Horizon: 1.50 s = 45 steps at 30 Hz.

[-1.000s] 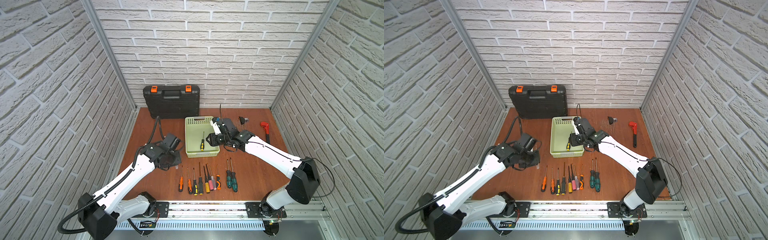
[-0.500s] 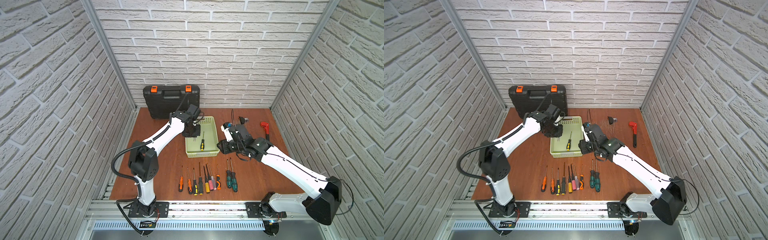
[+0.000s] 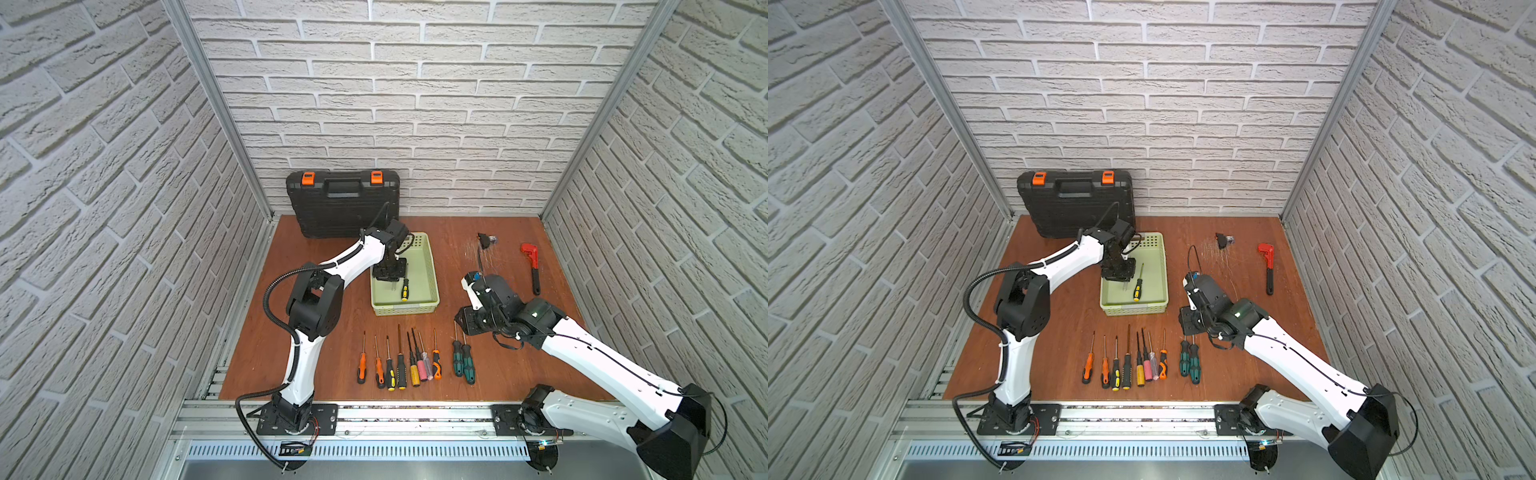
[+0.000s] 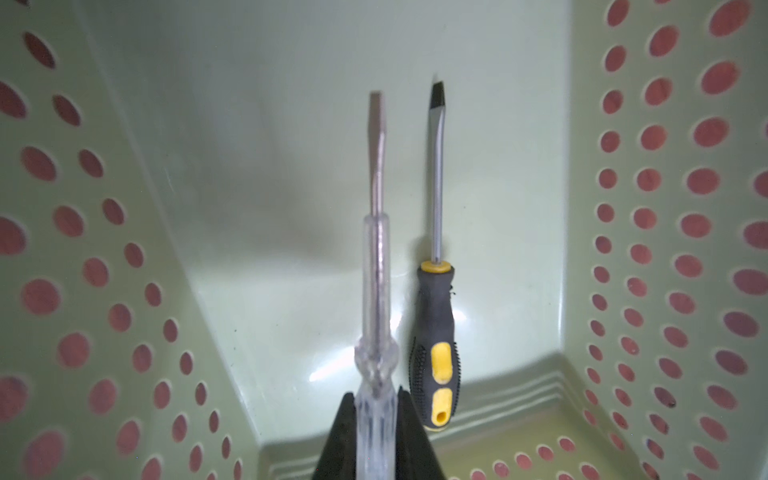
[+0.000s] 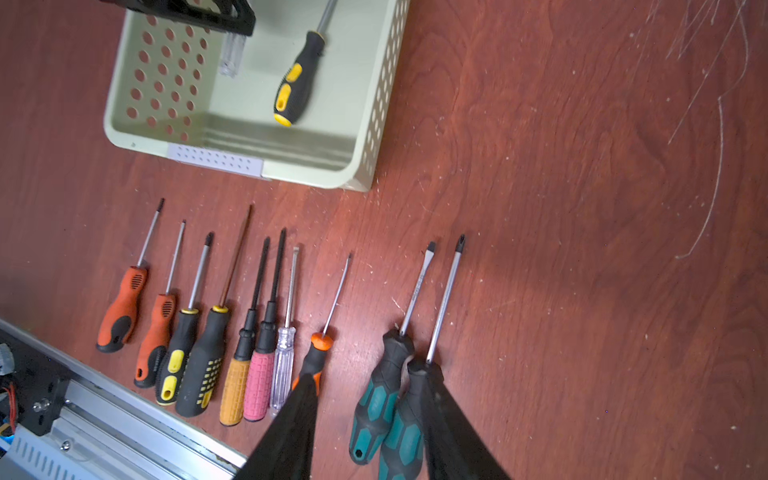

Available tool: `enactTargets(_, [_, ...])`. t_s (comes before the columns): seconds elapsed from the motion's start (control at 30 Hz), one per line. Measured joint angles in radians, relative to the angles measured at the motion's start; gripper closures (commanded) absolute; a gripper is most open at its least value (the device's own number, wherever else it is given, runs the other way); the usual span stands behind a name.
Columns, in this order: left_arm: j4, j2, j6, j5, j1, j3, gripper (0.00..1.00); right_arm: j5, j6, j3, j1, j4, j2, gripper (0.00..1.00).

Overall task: Put the screwdriver in the bin
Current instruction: Place the screwdriver in the bin.

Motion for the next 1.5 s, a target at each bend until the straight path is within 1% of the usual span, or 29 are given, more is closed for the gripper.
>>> enactTargets(0.37, [0.040, 0.057, 0.000, 0.003, 0.000, -0.018, 0.99, -0.013, 0.050, -0.092, 0.000, -0.014, -0.002, 0.56])
enactTargets(0.4, [0.042, 0.058, 0.000, 0.003, 0.000, -0.018, 0.96, -0.013, 0.052, -0.095, 0.000, -0.016, -0.002, 0.56])
enactTargets(0.5, [0.053, 0.058, 0.000, 0.002, 0.000, -0.021, 0.92, -0.014, 0.061, -0.101, 0.000, -0.018, -0.001, 0.56])
enactTargets(0.63, [0.074, 0.058, 0.000, 0.003, 0.000, -0.045, 0.82, -0.020, 0.068, -0.101, 0.000, -0.019, -0.001, 0.56])
enactTargets(0.8, [0.087, 0.058, 0.000, 0.002, -0.002, -0.064, 0.75, -0.020, 0.068, -0.101, 0.000, -0.020, 0.000, 0.56])
enactTargets(0.87, [0.097, 0.057, 0.001, 0.002, -0.004, -0.072, 0.67, -0.020, 0.069, -0.101, 0.000, -0.021, 0.000, 0.56])
enactTargets(0.97, [0.106, 0.044, 0.001, 0.002, -0.005, -0.088, 0.63, -0.016, 0.072, -0.101, 0.000, -0.030, 0.000, 0.56])
enactTargets(1.03, [0.110, 0.027, 0.000, 0.002, -0.005, -0.097, 0.63, -0.008, 0.080, -0.101, 0.000, -0.039, 0.000, 0.55])
enactTargets(1.1, [0.114, 0.006, 0.000, 0.002, -0.005, -0.105, 0.61, -0.001, 0.090, -0.101, 0.000, -0.050, 0.000, 0.52])
enactTargets(1.17, [0.133, -0.052, 0.000, 0.002, -0.006, -0.138, 0.59, 0.007, 0.097, -0.101, 0.000, -0.063, 0.000, 0.52])
enactTargets(1.23, [0.143, -0.116, -0.001, 0.002, -0.006, -0.172, 0.59, 0.010, 0.107, -0.101, 0.000, -0.075, 0.000, 0.51])
enactTargets(1.33, [0.171, -0.250, 0.001, -0.011, -0.008, -0.231, 0.58, 0.011, 0.131, -0.109, 0.000, -0.081, -0.003, 0.47])
enactTargets(1.5, [0.203, -0.454, 0.002, -0.063, -0.018, -0.336, 0.55, 0.008, 0.169, -0.161, 0.001, -0.087, -0.008, 0.51])
